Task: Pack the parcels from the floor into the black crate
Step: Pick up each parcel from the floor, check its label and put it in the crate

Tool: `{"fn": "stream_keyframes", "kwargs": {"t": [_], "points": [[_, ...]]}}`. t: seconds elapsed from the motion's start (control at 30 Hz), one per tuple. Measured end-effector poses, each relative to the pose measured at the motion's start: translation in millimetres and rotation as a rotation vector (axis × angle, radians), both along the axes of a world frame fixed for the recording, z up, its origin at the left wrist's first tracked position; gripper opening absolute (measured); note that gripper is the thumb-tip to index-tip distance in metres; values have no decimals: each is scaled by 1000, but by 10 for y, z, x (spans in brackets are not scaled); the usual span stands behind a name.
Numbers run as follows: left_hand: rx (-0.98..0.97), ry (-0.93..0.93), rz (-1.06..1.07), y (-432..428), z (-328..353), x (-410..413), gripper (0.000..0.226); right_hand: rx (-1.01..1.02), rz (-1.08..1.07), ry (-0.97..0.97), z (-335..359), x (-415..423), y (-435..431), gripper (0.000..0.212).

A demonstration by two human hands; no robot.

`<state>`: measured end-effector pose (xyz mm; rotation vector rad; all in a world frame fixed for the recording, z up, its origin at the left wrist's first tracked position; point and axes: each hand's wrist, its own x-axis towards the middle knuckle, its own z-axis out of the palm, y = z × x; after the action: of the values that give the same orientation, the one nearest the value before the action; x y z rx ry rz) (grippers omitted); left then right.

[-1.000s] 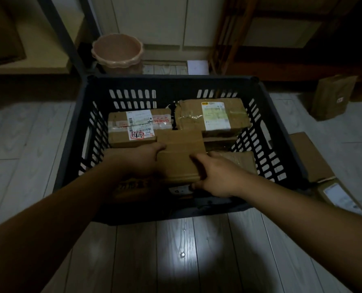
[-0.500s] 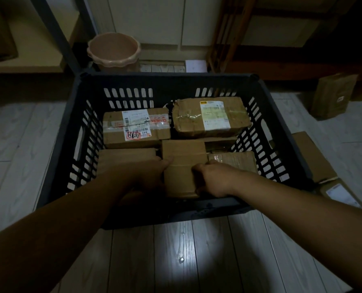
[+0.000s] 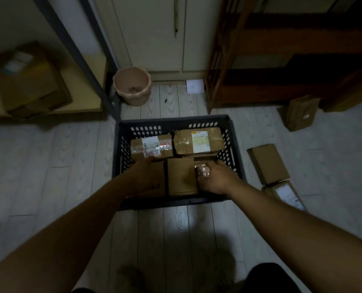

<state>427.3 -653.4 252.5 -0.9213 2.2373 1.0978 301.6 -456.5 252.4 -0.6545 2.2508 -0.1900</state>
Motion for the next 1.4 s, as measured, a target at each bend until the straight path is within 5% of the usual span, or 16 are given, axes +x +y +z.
{"fn": "stream_keyframes", "kwargs": {"t": [0.27,0.5,0.93,1.4], "points": [[51,52,39,527,2298,377,56,-87,-45,23,2294,155,606,54],[-137,170,-46,852,3075,494,81,-102,-55,245,3502,164,1252,73],[-185,413,-397,2402,4495,302,80,-73,-371,459,4448,761,3110,76],[-95,336,-291,4482,4428,-575,77,-104,-422,451,4401,117,5363,78]]}}
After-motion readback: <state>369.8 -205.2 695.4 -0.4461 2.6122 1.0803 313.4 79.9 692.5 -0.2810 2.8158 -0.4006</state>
